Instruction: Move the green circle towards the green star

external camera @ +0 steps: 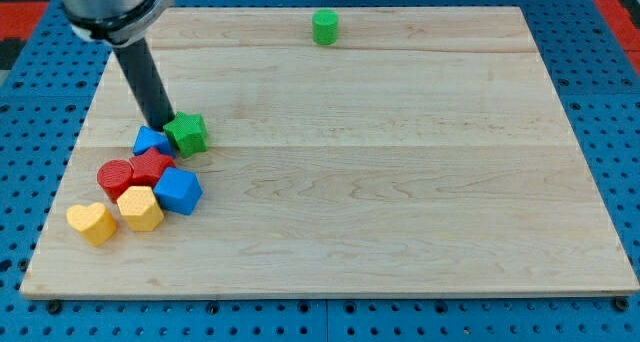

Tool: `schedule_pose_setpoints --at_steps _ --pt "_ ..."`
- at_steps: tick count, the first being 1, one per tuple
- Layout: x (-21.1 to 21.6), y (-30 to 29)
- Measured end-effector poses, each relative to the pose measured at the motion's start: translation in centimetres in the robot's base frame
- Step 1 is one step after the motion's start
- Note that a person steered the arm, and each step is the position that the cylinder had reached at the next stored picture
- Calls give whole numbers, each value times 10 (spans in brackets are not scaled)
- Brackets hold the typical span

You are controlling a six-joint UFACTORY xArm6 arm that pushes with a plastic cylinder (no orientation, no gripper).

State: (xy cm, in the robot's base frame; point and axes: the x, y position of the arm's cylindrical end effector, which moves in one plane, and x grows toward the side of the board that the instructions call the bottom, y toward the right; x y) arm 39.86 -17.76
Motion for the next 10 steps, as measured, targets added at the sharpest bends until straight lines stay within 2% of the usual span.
schedule_pose_setpoints --at_steps 1,2,3,4,5,6,7,8,9,10 --pt "-49 62" --pt "-63 171" --pt "-122 237" --pt "-172 236" --pt "-203 227" --pt "-200 167" --pt "-161 137" --pt "-141 134" --pt "-190 83" --pt "-206 94"
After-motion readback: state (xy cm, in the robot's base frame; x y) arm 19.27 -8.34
